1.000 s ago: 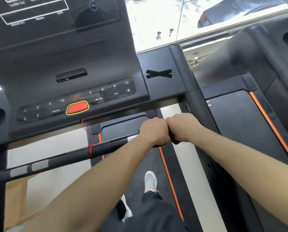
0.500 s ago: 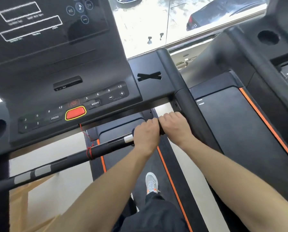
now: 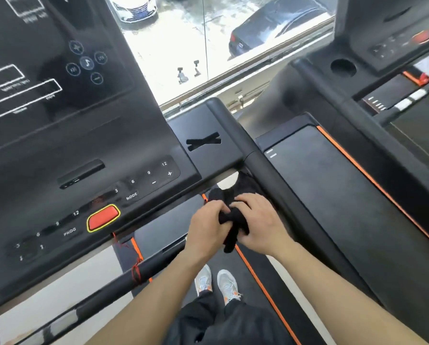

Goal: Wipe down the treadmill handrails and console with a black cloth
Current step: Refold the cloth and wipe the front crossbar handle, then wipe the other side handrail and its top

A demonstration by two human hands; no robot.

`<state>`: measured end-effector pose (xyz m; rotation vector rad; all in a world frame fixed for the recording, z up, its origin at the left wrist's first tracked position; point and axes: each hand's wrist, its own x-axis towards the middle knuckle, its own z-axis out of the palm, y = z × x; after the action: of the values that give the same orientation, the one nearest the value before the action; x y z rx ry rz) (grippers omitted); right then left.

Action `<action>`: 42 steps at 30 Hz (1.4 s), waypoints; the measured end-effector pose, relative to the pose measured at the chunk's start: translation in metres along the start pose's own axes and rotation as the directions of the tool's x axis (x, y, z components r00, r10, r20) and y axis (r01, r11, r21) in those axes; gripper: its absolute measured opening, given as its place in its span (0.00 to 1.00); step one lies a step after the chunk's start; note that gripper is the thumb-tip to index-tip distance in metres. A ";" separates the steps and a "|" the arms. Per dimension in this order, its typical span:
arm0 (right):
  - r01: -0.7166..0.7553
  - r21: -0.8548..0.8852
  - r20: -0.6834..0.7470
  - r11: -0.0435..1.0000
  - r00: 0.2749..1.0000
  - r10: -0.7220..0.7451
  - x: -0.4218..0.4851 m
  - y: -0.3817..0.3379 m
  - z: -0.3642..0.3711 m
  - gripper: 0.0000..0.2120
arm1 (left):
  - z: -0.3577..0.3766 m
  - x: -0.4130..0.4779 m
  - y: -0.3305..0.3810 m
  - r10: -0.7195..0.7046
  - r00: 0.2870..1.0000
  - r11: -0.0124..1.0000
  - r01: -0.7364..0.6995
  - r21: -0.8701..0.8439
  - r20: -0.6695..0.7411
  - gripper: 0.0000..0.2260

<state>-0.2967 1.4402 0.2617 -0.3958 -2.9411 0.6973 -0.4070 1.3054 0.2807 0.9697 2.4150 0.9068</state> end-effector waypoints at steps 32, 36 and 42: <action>-0.271 0.952 0.303 -0.140 0.900 0.312 0.023 0.023 -0.207 0.21 | -0.053 0.024 0.105 -0.055 0.962 0.641 0.240 -0.729 0.268 0.09; -0.433 0.897 0.373 0.091 0.851 0.370 0.045 0.057 -0.217 0.20 | -0.065 0.042 0.110 -0.188 0.982 0.788 0.158 -0.595 0.013 0.13; -0.677 0.714 0.465 0.178 0.649 0.603 0.055 0.101 -0.170 0.10 | -0.011 0.071 0.112 -0.266 0.930 0.958 0.227 -0.176 -0.252 0.18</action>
<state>-0.3008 1.6146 0.3694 -1.5099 -1.8471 2.1459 -0.4090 1.4136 0.3580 0.4982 2.5763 1.1646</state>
